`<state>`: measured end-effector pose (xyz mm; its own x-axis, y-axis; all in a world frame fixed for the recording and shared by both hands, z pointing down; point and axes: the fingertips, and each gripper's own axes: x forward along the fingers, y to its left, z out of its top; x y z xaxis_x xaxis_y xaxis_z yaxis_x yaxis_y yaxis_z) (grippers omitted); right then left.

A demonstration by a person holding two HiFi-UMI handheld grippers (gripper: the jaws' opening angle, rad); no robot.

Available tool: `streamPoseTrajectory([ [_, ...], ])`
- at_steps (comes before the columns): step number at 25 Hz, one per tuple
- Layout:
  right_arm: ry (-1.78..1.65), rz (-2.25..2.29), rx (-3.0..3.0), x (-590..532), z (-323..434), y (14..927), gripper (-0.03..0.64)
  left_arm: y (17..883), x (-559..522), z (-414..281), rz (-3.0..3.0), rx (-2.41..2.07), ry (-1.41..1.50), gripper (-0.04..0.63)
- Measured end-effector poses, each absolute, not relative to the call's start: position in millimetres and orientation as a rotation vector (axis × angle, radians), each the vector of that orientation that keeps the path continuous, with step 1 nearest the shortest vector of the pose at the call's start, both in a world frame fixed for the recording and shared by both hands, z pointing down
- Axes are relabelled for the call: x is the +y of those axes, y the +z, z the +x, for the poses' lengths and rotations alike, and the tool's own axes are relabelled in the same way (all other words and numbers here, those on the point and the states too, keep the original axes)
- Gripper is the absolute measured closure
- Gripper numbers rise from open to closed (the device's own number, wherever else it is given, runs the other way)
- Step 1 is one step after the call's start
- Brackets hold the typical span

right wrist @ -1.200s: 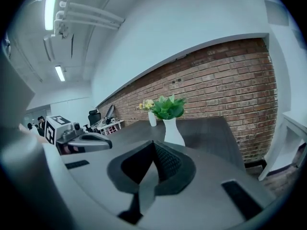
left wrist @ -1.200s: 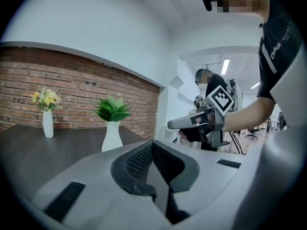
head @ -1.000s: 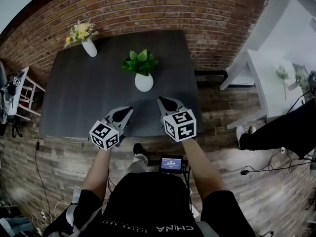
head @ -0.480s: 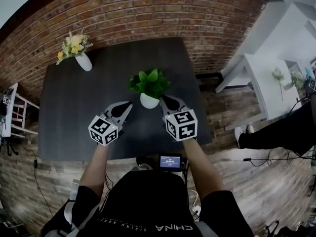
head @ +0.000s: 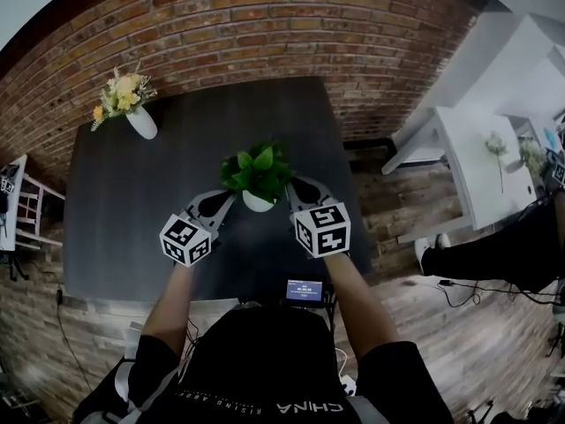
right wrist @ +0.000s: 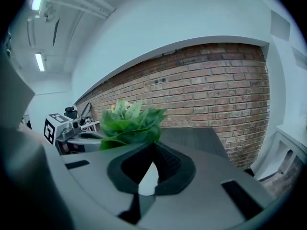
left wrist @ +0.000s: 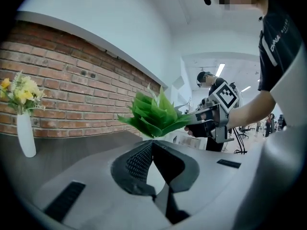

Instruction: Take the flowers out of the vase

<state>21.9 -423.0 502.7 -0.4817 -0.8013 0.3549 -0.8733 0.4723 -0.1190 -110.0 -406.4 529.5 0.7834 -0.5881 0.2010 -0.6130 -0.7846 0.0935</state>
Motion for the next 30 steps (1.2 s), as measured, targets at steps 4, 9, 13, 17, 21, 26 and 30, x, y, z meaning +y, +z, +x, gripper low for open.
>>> streamPoseTrajectory([
  [4, 0.408, 1.409, -2.493, -437, 26, 500, 0.612, 530, -416, -102, 2.807, -0.98, 0.235, 0.594],
  [9, 0.418, 1.388, -2.507, -444, 27, 503, 0.612, 533, -421, -99, 2.797, -0.99, 0.249, 0.594],
  [13, 0.43, 1.381, -2.516, -443, 27, 504, 0.612, 535, -421, -99, 2.794, -0.995, 0.265, 0.594],
  [17, 0.436, 1.381, -2.52, -443, 28, 504, 0.612, 534, -421, -98, 2.798, -0.989, 0.257, 0.594],
  [21, 0.438, 1.375, -2.544, -442, 29, 500, 0.612, 527, -419, -97, 2.81, -0.973, 0.171, 0.592],
  [26, 0.467, 1.358, -2.618, -440, 32, 495, 0.609, 537, -419, -93, 2.791, -0.961, 0.164, 0.407],
  [30, 0.516, 1.276, -2.698, -435, 31, 492, 0.534, 551, -418, -82, 2.782, -0.924, 0.219, 0.333],
])
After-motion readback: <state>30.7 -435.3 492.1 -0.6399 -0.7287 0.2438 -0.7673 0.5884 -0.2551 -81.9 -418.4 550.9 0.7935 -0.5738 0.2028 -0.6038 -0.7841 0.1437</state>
